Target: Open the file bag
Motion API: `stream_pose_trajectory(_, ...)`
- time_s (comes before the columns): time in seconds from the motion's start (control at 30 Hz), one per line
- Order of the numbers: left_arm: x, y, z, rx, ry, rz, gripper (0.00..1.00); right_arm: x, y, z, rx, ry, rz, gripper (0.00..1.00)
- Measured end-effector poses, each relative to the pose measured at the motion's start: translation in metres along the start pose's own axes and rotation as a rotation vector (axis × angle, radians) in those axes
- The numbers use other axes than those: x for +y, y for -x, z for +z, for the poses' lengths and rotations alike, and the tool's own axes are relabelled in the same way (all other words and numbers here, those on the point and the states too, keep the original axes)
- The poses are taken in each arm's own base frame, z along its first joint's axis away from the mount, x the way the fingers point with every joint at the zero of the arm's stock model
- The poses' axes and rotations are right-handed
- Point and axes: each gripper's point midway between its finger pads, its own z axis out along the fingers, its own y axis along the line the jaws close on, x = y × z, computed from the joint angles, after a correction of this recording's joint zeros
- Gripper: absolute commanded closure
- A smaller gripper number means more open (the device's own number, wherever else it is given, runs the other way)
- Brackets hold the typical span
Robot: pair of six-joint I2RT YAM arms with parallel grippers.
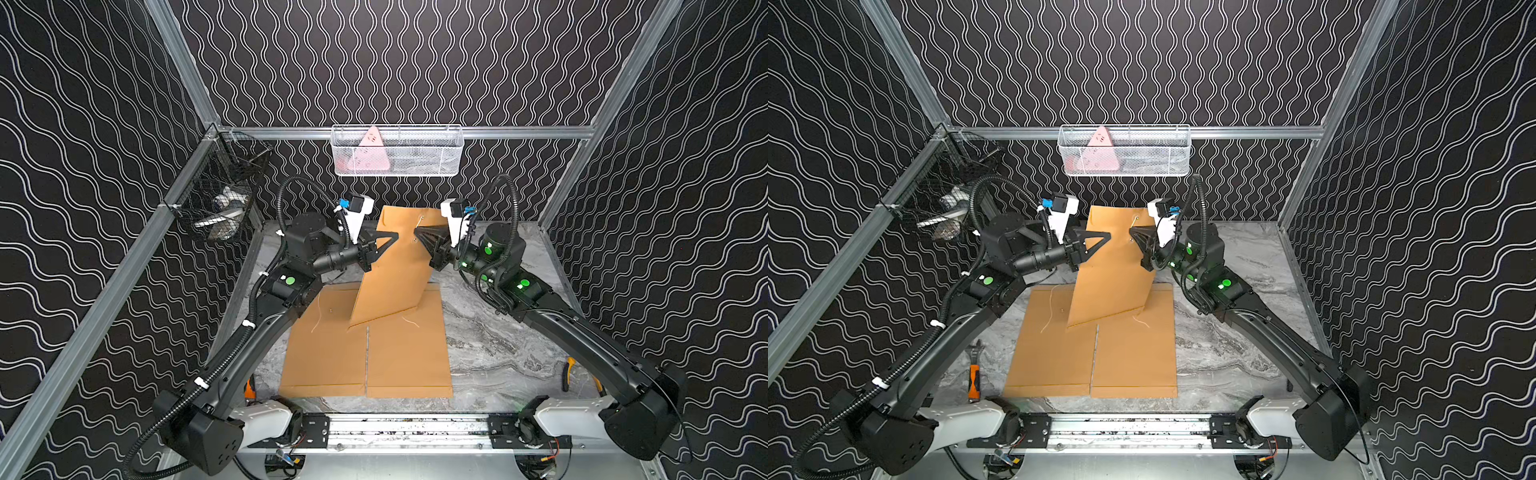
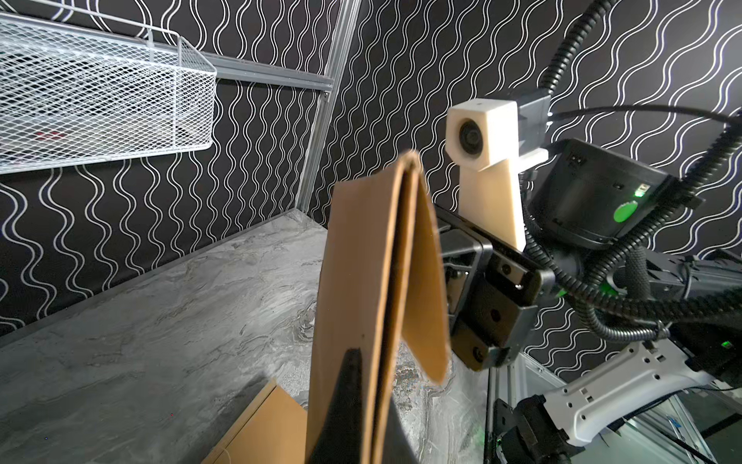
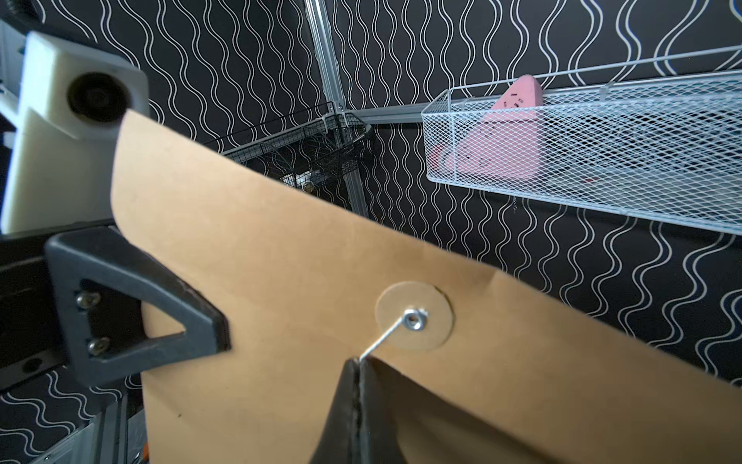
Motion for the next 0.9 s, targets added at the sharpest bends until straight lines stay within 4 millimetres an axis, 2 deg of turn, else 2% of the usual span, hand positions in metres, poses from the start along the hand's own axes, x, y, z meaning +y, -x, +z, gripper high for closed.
stream_pose_trajectory(0.43,0.019,0.0,-0.002,-0.032,0.084,-0.019,1.0,0.01,-0.001,0.0,0.011,0.024,0.001,1.0)
stream_pose_trajectory(0.9,0.017,0.003,-0.005,-0.048,0.075,-0.027,1.0,0.006,0.003,-0.006,0.001,-0.016,-0.002,1.0)
